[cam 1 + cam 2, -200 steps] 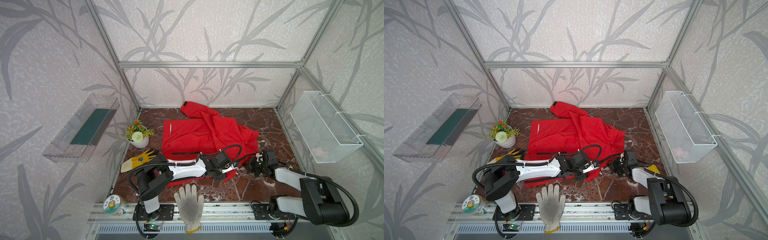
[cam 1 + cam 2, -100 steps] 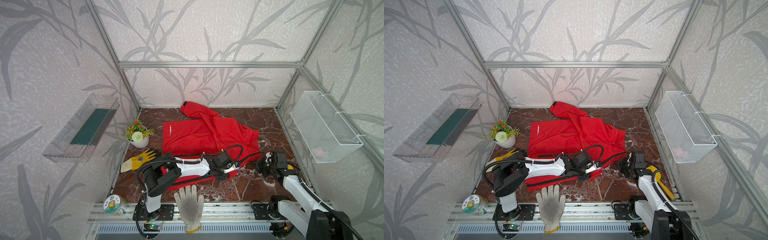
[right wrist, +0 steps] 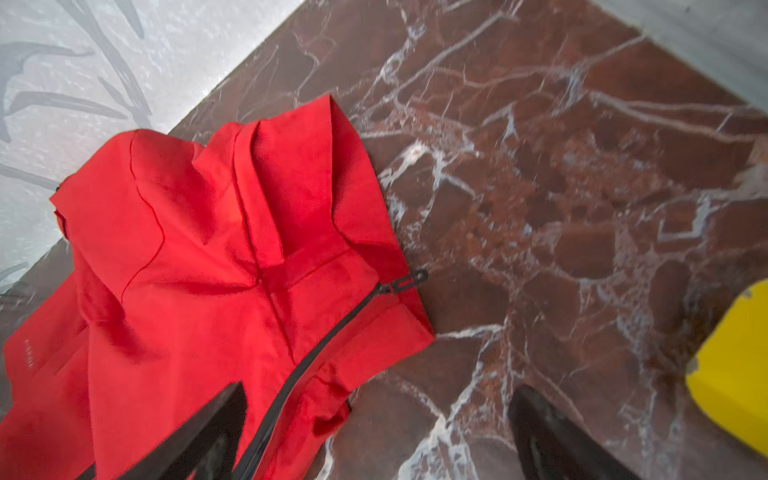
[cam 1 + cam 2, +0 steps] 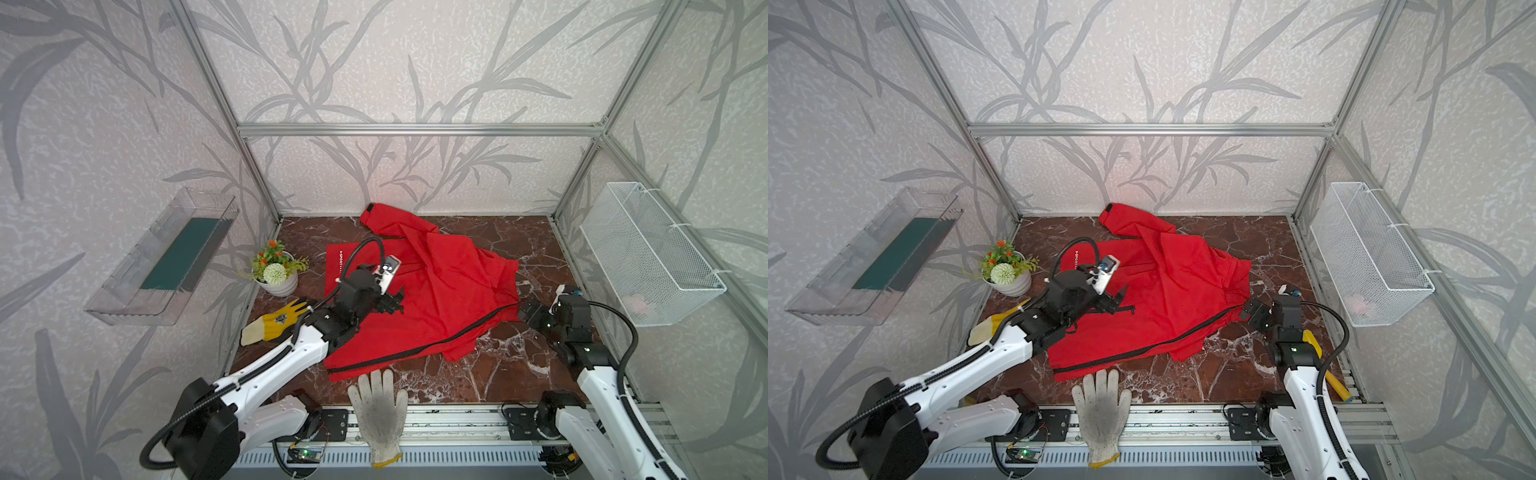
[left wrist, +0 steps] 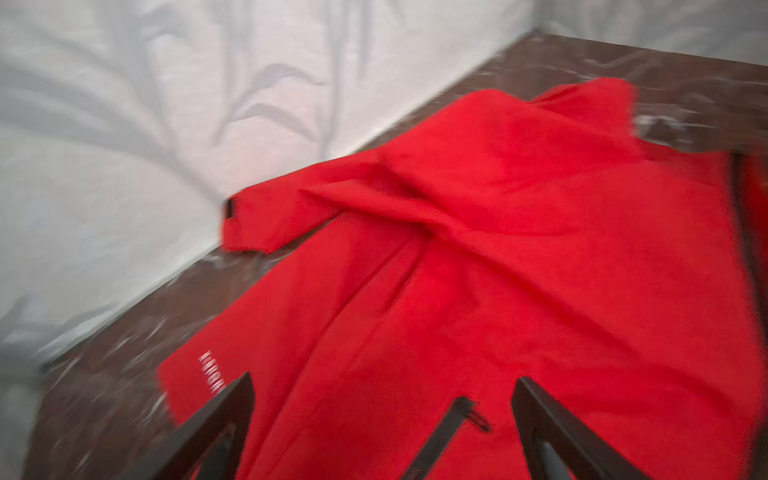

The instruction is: Zip up the jacket

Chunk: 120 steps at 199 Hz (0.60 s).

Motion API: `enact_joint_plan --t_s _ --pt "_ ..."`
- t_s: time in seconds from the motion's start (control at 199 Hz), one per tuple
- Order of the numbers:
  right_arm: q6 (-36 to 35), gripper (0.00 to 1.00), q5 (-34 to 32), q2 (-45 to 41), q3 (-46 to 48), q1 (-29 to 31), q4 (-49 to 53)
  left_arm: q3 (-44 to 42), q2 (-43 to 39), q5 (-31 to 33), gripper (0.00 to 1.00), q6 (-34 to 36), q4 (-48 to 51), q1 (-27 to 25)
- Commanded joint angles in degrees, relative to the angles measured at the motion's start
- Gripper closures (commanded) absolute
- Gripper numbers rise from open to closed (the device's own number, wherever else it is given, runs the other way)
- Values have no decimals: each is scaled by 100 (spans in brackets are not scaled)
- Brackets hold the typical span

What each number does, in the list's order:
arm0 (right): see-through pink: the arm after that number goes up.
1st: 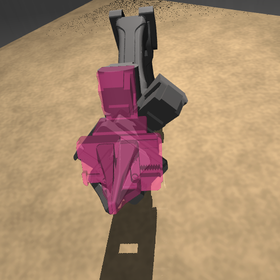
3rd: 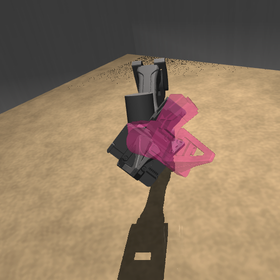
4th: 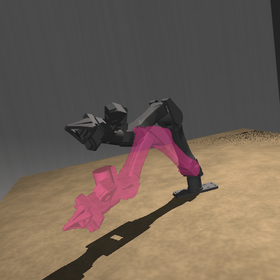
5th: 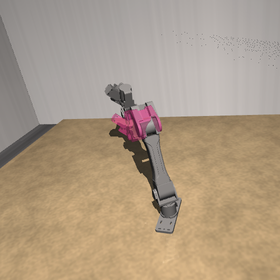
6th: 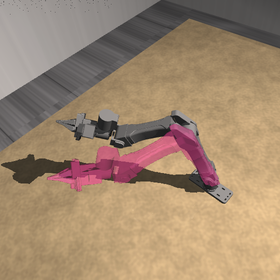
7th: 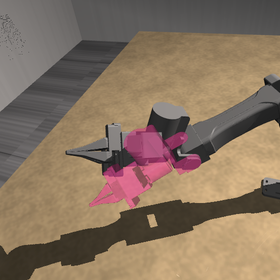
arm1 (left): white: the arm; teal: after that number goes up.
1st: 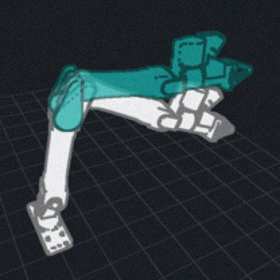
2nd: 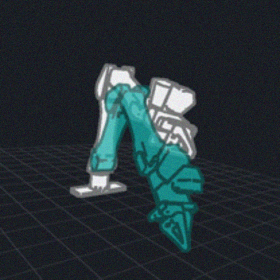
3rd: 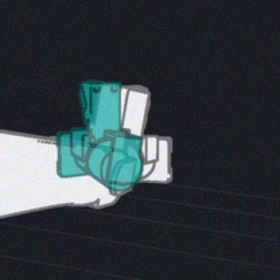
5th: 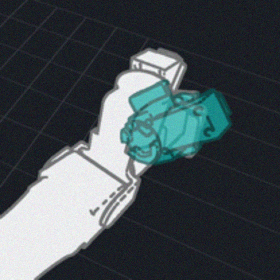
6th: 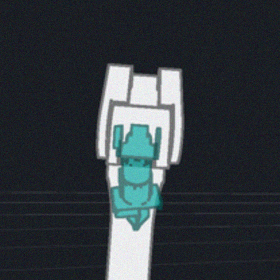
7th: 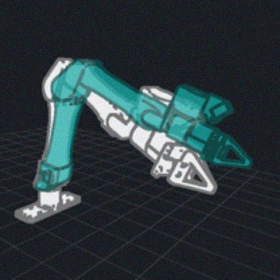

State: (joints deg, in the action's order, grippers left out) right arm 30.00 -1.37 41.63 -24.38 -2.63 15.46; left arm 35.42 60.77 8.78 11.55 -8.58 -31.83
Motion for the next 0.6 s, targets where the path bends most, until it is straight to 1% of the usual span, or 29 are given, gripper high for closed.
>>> enact_joint_plan --t_s 0.0,0.045,0.075,0.106,0.166,0.236,0.302,0.352,0.432,0.452,0.528,0.553,0.598 --pt "-915 1 -738 145 353 -2 -1378 -902 -390 943 1 -141 -1601 767" --pt "-1159 1 -896 294 500 35 -1822 -1144 -496 1109 1 -113 -1862 1160" --pt "-1363 1 -967 393 565 63 -2118 -1254 -521 1293 1 -266 -1978 1386" --pt "-1595 1 -1044 505 650 128 -2430 -1351 -523 1336 1 -457 -2023 1622" --pt "-1993 1 -1334 747 846 321 -3128 -1521 -458 1271 1 -909 -2055 2078" --pt "-2221 1 -1388 1124 1010 427 -3956 -1784 -275 987 1 -1120 -2555 2451" --pt "-2296 1 -1331 1514 1079 471 -4676 -1944 14 945 1 -1235 -2992 2658" --pt "-2485 1 -1318 1909 1047 544 -5167 -2036 292 985 1 -1228 -3344 2745" --pt "-2838 1 -1357 2596 926 659 -5732 -2235 861 1040 1 -1199 -4216 2855" --pt "-2888 1 -1324 2754 934 667 -6024 -2256 1029 1078 1 -1192 -4415 2873" --pt "-2854 1 -1158 3286 1004 676 -6623 -2261 1645 1050 1 -1065 -5108 2886" --pt "-2888 1 -1082 3455 1036 689 -6883 -2215 1728 1086 1 -1148 -5133 2873" --pt "-2954 1 -1054 3700 1037 749 -7145 -2188 1777 828 1 -1317 -5049 2906"
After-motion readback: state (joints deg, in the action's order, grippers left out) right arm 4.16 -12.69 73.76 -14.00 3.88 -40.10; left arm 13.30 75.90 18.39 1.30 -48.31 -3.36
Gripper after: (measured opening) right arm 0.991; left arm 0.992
